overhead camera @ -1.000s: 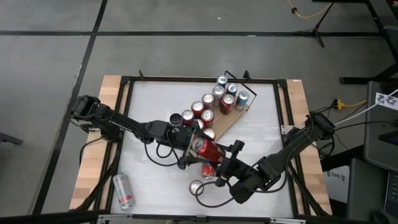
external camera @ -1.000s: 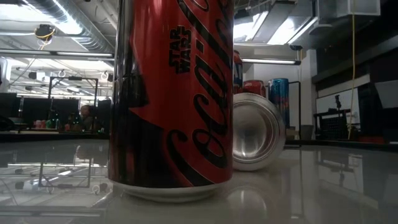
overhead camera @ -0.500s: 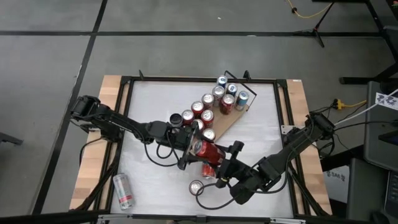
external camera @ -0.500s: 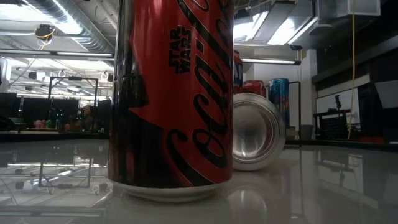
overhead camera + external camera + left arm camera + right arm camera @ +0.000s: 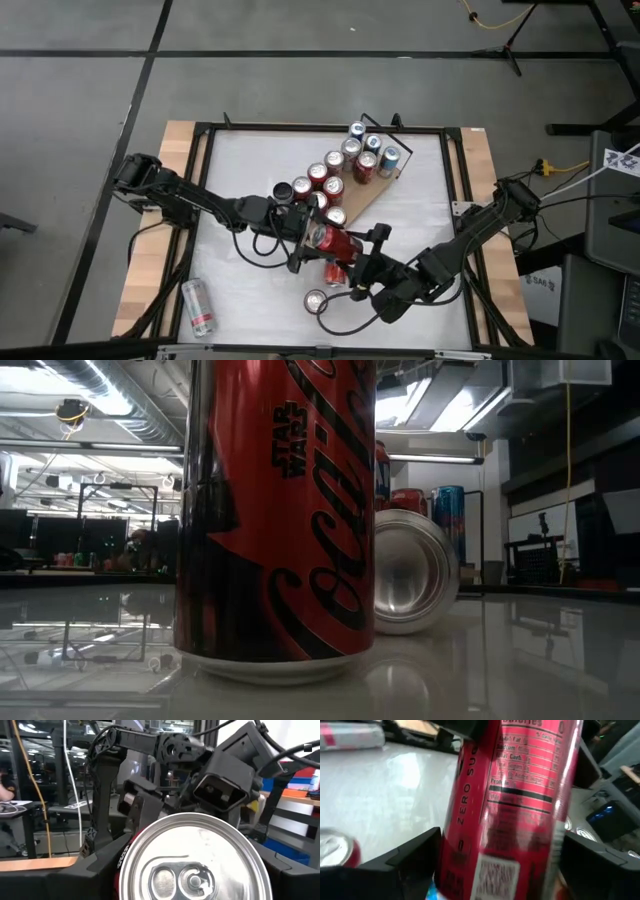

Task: Place canned beverage on shelf
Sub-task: Put the red black soda can on the shelf

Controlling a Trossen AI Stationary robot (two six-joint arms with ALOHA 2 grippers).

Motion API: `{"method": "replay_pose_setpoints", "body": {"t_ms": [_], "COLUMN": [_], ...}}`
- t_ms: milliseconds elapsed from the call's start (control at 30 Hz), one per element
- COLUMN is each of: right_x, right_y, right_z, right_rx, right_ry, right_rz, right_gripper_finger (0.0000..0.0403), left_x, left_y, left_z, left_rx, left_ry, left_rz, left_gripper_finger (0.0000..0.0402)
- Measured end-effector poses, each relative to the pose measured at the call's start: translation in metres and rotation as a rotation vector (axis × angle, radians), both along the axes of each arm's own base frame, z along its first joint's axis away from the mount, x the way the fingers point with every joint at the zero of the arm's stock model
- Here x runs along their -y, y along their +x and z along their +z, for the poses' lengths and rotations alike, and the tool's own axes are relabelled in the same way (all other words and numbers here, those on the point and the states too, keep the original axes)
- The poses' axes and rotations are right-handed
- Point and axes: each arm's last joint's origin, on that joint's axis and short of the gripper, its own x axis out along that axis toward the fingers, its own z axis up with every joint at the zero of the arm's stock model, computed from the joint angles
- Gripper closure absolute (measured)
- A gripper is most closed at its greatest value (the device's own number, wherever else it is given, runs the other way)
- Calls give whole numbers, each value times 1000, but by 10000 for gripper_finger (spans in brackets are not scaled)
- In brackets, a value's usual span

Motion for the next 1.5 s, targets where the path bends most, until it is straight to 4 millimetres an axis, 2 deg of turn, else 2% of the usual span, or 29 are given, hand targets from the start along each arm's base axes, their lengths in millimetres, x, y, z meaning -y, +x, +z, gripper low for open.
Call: {"method": "replay_pose_setpoints", "body": {"t_ms": [200, 400, 667, 867, 1033, 1167, 1333, 1500], "right_x": [13, 31, 53, 74, 92, 107, 119, 125], "right_y": [-25, -52, -81, -108, -132, -152, -166, -172], "right_z": [17, 19, 7, 2, -10, -23, -36, -50], "right_rx": [-117, -315, -489, -431, -352, -269, -126, -25], "right_ry": [78, 123, 65, 157, 237, 293, 380, 394], "right_rz": [76, 50, -67, -40, 41, 73, 91, 73], "right_gripper_finger": [45, 45, 45, 45, 45, 45, 45, 45], "left_x": [-3, -7, -14, -32, -50, -66, -85, -100], "left_y": [1, 2, 25, 60, 96, 117, 131, 131], "left_z": [0, 2, 39, 53, 50, 46, 30, 14], "left_rx": [-5, -18, -170, -269, -355, -428, -532, -615], "left_ry": [-34, -91, -121, -171, -188, -213, -235, -289], "left_rz": [52, 188, 375, 474, 519, 570, 631, 685], "left_gripper_finger": [123, 121, 120, 120, 119, 119, 119, 119]}}
